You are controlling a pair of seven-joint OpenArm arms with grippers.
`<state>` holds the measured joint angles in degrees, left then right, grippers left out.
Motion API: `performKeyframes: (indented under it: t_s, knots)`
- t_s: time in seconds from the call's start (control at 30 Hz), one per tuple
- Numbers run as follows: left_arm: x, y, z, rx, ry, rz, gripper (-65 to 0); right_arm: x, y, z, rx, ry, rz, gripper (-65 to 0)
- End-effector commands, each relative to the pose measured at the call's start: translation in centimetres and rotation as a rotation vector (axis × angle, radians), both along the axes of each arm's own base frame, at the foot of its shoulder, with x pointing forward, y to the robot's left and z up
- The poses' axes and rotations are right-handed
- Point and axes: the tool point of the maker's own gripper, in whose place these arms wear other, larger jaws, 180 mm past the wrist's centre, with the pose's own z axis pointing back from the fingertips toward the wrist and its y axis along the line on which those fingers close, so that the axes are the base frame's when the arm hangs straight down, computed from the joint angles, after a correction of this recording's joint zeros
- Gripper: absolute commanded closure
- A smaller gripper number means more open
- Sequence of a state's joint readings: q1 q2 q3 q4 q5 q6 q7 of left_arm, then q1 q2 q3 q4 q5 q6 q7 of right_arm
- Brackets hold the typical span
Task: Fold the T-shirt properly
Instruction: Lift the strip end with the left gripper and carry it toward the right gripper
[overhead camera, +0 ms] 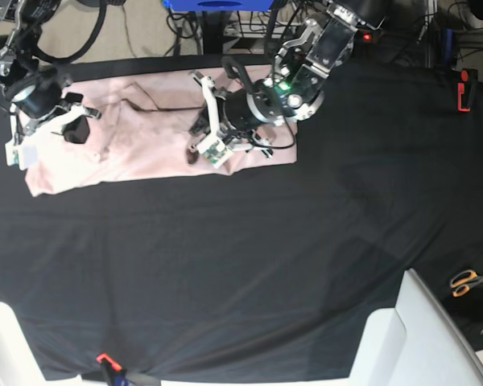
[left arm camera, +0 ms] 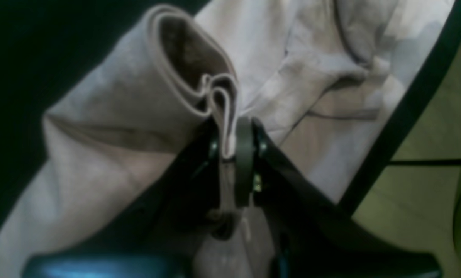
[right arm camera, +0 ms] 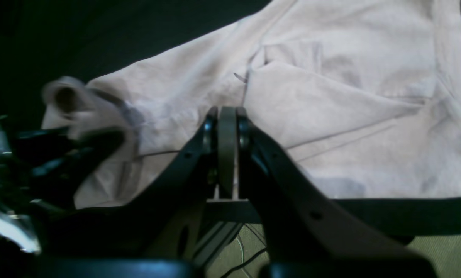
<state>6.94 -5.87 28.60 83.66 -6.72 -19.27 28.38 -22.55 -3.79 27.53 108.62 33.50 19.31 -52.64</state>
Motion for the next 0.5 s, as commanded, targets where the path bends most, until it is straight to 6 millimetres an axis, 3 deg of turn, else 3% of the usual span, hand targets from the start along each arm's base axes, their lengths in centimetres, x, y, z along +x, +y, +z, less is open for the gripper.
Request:
performKeyframes:
  t_s: [0.0,0.3,0.47]
  knots:
    - [0.7,-1.0,1.0,-0.043,-0.027,-0.002,0.0,0.7,-0.2,0.9,-0.002,-0.040,-0.003,-1.5]
    - [1.5,-3.8,2.2,-0.077,-0.048,-0.029,0.0,0.7,-0.2,0.9,0.001,-0.041,-0.003,-1.5]
    - [2.0,-4.6,1.1,-0.068,-0.017,-0.026,0.0,0.7,-0.2,0.9,0.001,-0.041,-0.003,-1.5]
